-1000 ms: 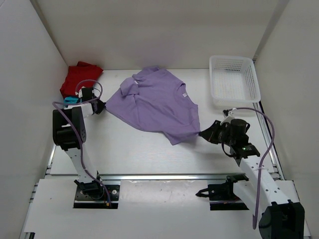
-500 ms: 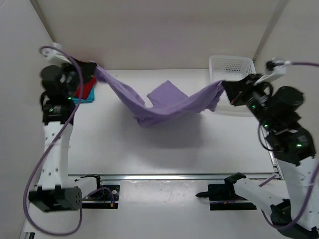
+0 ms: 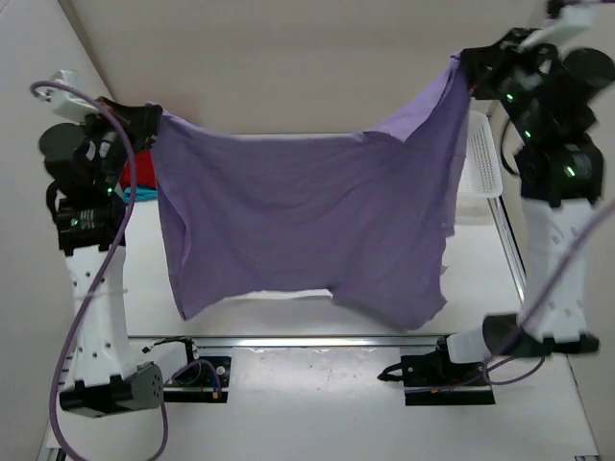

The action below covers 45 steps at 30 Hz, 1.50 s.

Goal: Fold and stack the t-shirts
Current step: Flatten out the tshirt

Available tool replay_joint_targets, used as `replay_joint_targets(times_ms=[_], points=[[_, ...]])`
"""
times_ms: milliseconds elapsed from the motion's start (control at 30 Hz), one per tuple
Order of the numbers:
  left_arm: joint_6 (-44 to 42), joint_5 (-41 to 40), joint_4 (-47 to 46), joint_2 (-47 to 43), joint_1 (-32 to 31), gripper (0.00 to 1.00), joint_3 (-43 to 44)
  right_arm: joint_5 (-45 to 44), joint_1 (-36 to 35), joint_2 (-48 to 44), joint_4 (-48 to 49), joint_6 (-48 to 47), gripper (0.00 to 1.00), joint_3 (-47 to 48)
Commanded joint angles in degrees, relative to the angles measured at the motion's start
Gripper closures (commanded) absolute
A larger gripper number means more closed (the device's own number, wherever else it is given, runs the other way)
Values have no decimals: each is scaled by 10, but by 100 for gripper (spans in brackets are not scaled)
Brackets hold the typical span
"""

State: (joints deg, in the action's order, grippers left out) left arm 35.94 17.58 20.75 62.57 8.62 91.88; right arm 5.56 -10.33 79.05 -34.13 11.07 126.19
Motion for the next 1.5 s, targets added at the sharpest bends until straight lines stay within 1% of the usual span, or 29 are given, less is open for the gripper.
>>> replay_joint_targets(times_ms=[0,67,133,200,233,300,367,400,467,533,567,667,733,867,967,1033,1067,1100,1133,1167,1200,1233,1267,1300,1333,1367,1400,1433,1467], points=[[-11,-46,-1,38,-12,100,-76,170,74,110,28,39,100,-27],[-19,-61,-16,67,-12,100,-106,192,87,182,9,29,100,10],[-26,-70,-32,134,-21,100,-117,211,87,262,-25,24,100,82],[-25,-67,-27,196,-30,100,-95,216,94,325,-10,29,100,94],[-24,-63,-32,234,-35,100,-85,213,89,335,-12,36,100,106],[-15,-54,-22,292,-41,100,-24,215,93,373,0,51,99,135],[-7,-54,-4,345,-47,100,42,216,102,373,56,91,100,149],[-3,-49,4,354,-45,100,92,224,102,366,70,104,100,155],[4,-46,31,381,-41,100,173,225,141,351,118,162,100,171],[21,-35,39,396,-28,100,272,251,168,321,162,211,100,172],[30,-27,38,398,-18,100,298,265,185,314,188,234,100,173],[54,-35,4,368,7,100,288,306,224,276,249,293,100,166],[62,-29,-2,361,18,100,286,326,250,252,261,314,100,150],[60,-26,-8,347,36,100,249,350,257,216,221,281,100,91],[47,-43,-7,335,32,100,228,337,246,187,170,217,100,27],[37,-57,-1,320,26,100,210,309,233,158,134,164,100,-49],[24,-73,-1,306,25,100,182,281,225,128,131,137,100,-111],[12,-83,-2,295,16,100,152,258,221,94,142,129,100,-147],[2,-106,-9,271,11,100,125,242,217,72,161,121,100,-227],[-10,-133,-25,235,6,100,67,232,216,33,173,116,100,-304],[-24,-150,-36,212,-8,100,-10,204,212,-4,182,105,100,-340],[-37,-175,-71,168,-20,100,-53,175,205,-19,174,92,100,-407],[-45,-203,-98,124,-29,100,-137,166,195,-59,182,87,100,-480],[-44,-214,-107,101,-29,100,-217,148,189,-95,182,86,100,-516],[-46,-224,-124,63,-33,100,-290,124,173,-134,180,86,100,-590],[-47,-230,-127,26,-28,100,-324,112,153,-152,180,90,100,-662],[-44,-230,-129,7,-25,100,-389,106,142,-185,180,99,100,-728],[-41,-225,-136,-22,-22,100,-454,93,121,-216,178,109,100,-762],[-37,-215,-141,-48,-12,100,-479,94,108,-229,179,119,100,-824]])
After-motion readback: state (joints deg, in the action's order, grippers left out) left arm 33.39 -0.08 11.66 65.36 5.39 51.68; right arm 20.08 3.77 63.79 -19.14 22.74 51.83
